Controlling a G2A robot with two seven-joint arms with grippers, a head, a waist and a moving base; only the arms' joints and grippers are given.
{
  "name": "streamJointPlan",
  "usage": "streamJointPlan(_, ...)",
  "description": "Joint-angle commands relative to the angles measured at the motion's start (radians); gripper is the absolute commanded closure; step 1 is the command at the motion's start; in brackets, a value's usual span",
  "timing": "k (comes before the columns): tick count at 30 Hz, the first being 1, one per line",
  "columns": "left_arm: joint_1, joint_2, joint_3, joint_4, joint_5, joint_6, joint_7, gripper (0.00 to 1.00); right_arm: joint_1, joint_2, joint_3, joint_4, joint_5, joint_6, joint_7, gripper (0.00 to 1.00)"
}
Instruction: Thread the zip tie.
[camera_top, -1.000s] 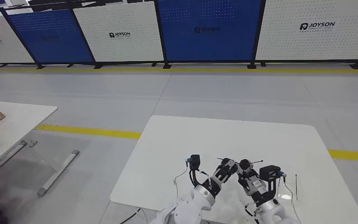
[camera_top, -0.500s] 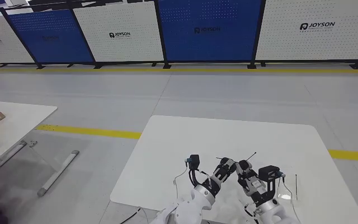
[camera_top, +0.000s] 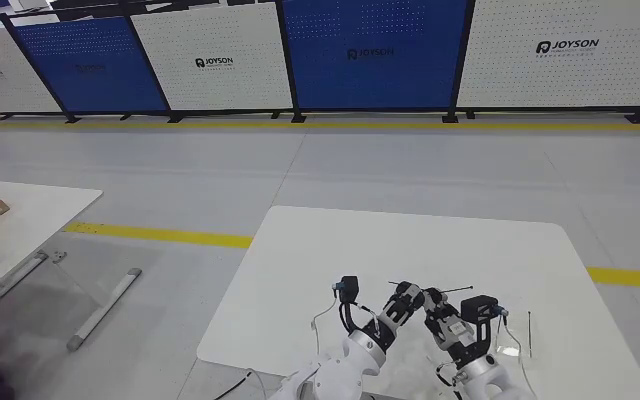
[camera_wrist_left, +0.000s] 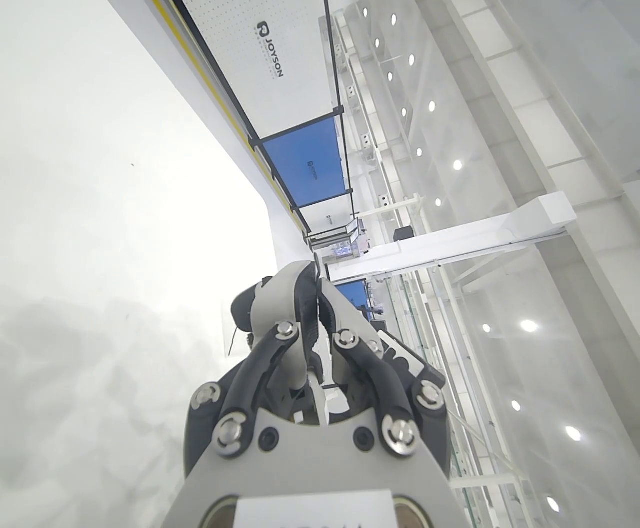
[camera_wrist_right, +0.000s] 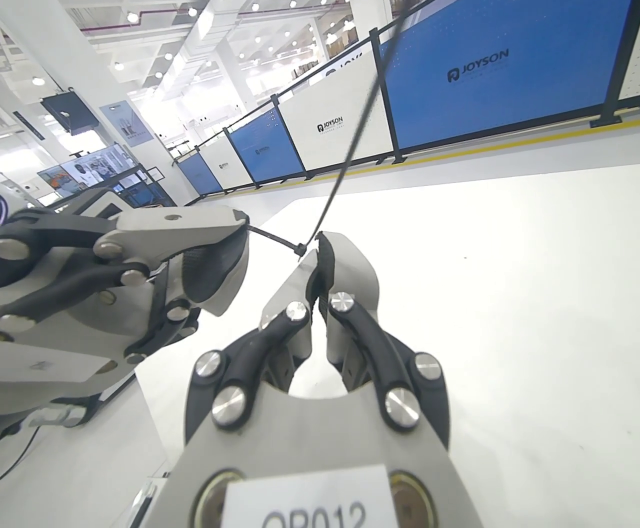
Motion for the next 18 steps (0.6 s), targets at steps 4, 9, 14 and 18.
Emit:
streamJointPlan(4, 0.000, -0.001, 0.000, -0.001, 0.005, 0.004, 0.009, 1.00, 0.003, 0.001, -0.001, 0.007, -0.003, 0.002, 0.017, 0.87)
streamJointPlan(9, 0.000, -0.002, 0.001, -0.001, 0.008, 0.009, 0.013, 1.00, -0.005, 0.003, -0.003, 0.001, -0.016, -0.005, 0.011, 0.82)
streamJointPlan(14, -0.001, -0.002, 0.003, 0.000, 0.009, 0.010, 0.011, 1.00, -0.015, 0.005, 0.004, -0.010, -0.009, -0.005, -0.005, 0.83)
streamJointPlan(18, 0.000, -0.003, 0.005, 0.002, 0.014, 0.010, 0.011, 1.00, -0.017, 0.005, 0.004, -0.016, -0.010, -0.006, -0.010, 0.80)
